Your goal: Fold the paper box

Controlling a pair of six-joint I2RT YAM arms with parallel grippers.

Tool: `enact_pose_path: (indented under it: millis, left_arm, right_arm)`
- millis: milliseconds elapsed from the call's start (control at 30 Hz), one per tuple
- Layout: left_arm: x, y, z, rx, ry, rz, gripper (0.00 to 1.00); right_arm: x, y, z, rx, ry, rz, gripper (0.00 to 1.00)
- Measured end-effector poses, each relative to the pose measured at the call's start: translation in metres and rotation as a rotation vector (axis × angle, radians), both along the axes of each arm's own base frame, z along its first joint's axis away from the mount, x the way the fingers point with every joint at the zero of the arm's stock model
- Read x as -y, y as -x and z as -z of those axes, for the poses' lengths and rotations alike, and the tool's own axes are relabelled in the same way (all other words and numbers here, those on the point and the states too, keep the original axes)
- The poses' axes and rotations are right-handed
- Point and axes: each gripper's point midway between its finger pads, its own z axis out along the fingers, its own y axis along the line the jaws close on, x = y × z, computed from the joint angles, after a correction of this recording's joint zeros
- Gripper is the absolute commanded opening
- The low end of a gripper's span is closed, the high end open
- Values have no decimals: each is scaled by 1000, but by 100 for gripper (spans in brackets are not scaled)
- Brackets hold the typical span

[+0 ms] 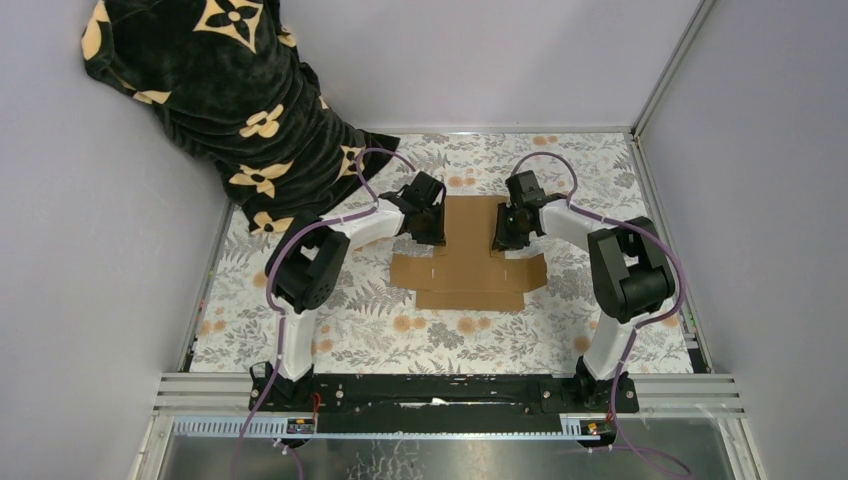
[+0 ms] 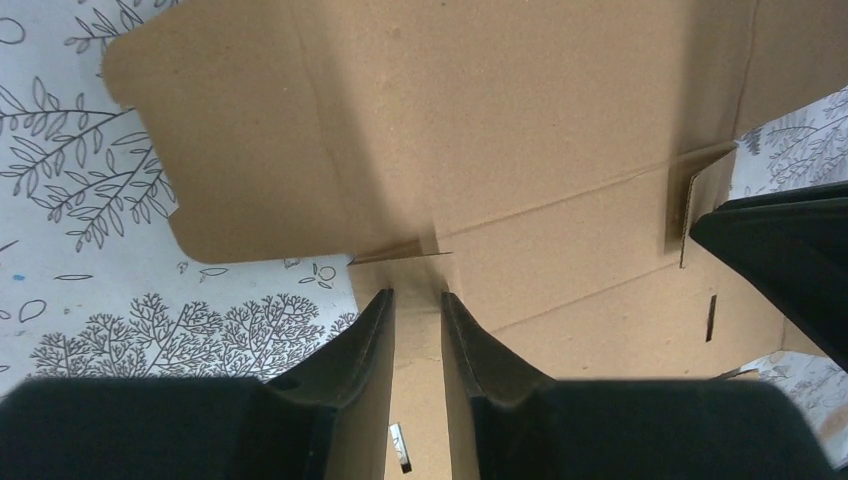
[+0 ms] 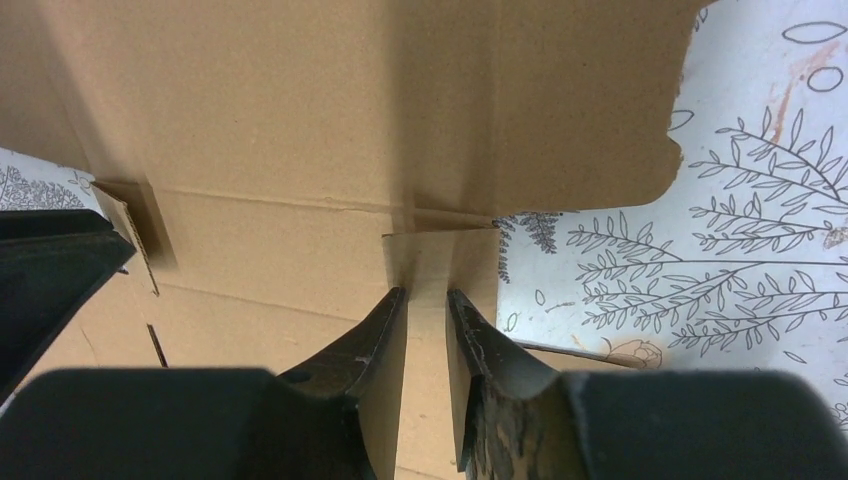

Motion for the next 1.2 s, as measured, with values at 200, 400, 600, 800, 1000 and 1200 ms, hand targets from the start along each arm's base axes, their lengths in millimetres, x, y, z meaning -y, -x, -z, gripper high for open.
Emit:
enact_pose_path:
  millis: [200, 400, 600, 800, 1000, 1200]
  left_arm:
    - [3, -1, 5, -5, -14, -1, 30]
    - [6, -8, 6, 12, -46, -12, 29]
    - [5, -9, 9, 30, -89, -25, 26]
    - [3, -10, 11, 56, -134, -41, 25]
    - [3, -10, 12, 83, -175, -51, 25]
    - [3, -10, 13, 102, -202, -59, 25]
  right_arm:
    - [0, -4, 2, 8, 54, -3, 29]
    - [2, -7, 5, 17, 136, -5, 29]
    - [1, -8, 7, 29, 216, -15, 30]
    - [1, -8, 7, 41, 266, -19, 30]
    - [1, -8, 8, 48, 280, -15, 32]
    - [0, -8, 9, 48, 283, -12, 33]
